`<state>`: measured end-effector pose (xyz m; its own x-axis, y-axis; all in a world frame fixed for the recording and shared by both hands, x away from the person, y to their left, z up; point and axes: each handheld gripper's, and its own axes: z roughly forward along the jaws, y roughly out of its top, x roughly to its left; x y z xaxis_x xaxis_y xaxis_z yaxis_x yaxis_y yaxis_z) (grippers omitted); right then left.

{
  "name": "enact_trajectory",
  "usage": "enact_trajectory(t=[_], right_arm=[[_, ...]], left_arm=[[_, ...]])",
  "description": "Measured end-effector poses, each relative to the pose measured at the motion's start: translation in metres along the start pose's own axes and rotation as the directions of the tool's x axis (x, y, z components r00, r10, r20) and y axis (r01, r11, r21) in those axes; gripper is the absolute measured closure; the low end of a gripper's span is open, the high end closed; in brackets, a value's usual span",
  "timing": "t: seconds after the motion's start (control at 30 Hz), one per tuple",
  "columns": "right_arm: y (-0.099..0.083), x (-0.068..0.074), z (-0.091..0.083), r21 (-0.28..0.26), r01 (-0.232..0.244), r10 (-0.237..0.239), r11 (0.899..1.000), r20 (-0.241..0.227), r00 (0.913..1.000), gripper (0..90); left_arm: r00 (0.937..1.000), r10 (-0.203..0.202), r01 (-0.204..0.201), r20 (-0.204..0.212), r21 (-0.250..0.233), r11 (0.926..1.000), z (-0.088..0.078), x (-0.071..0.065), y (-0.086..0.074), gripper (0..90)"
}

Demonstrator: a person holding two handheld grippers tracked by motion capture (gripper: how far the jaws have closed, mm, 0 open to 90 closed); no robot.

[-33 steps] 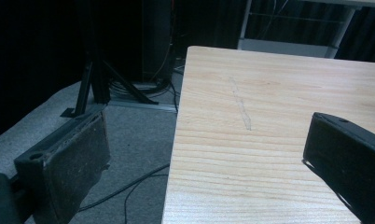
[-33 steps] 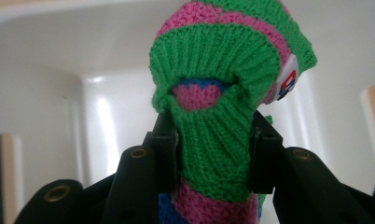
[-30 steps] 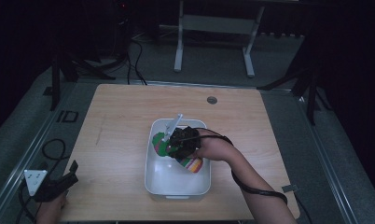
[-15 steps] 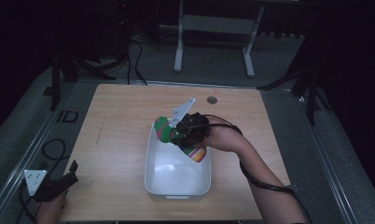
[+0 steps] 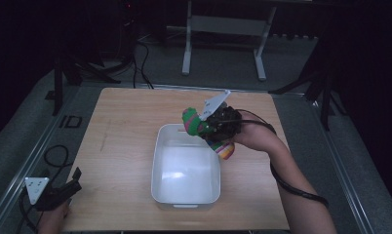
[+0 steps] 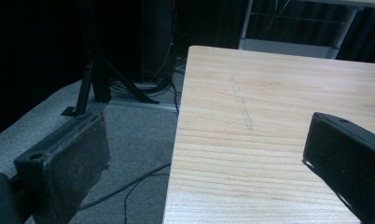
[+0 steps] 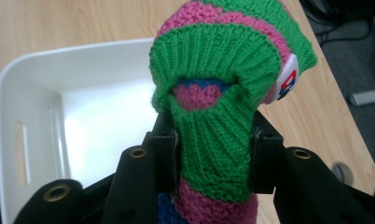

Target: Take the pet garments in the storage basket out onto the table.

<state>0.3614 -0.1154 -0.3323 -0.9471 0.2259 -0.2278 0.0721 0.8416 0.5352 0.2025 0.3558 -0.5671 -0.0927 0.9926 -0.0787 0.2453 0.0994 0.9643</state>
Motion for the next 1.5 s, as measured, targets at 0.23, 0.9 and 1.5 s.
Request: enact_trajectory(t=[0.23, 0.9, 1.5], right_arm=[[-0.027, -0.012, -0.011, 0.009, -0.052, 0.051, 0.999, 0.035, 0.9981, 61.9], [-0.105, -0.036, -0.034, 0.016, -0.213, 0.211, 0.977, 0.099, 0.9725, 61.8], [-0.157, -0.036, 0.034, 0.013, -0.355, 0.353, 0.935, 0.085, 0.9317, 61.3]], left_arm=[[1.0000, 0.005, -0.005, -0.001, 0.002, 1.0000, 0.000, 0.000, 0.000, 0.9], [1.0000, 0.005, -0.005, -0.003, 0.003, 1.0000, 0.000, 0.000, 0.000, 0.9], [1.0000, 0.007, -0.007, -0.002, 0.001, 1.0000, 0.000, 0.000, 0.000, 0.9]])
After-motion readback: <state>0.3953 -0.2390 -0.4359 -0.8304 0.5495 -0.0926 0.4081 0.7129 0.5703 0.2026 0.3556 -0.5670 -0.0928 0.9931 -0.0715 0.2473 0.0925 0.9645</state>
